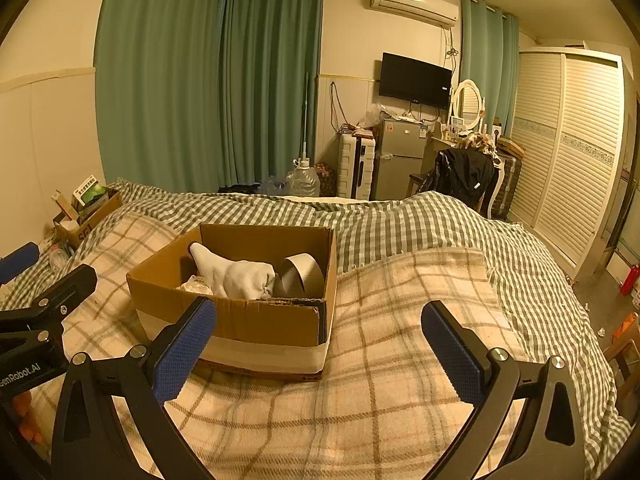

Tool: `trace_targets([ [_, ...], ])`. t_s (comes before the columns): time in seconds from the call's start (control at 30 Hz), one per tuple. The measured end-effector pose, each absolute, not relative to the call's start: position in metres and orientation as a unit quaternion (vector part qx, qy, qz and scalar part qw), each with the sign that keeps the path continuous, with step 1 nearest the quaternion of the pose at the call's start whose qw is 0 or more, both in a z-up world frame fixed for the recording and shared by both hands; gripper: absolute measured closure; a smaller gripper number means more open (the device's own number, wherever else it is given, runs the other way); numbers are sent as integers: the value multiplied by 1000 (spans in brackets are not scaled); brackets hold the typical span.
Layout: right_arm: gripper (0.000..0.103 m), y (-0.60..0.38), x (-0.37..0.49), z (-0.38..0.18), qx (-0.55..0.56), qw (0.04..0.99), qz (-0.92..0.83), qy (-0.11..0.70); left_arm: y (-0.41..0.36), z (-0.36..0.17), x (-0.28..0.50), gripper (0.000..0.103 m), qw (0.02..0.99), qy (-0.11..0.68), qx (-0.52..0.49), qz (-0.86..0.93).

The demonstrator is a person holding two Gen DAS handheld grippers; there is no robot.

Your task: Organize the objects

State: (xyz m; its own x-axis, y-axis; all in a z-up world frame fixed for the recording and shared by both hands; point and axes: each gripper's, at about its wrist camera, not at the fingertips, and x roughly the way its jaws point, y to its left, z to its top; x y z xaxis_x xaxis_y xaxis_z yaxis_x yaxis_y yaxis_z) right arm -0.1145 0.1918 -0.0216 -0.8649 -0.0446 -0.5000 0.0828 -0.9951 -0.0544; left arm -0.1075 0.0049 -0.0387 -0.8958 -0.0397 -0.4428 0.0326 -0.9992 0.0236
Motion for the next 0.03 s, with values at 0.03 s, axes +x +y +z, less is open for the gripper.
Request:
trace_targets([
  [0.03, 0, 191, -115, -21, 258, 33, -965, 37, 5, -39, -108, 0, 18, -8, 229, -973],
])
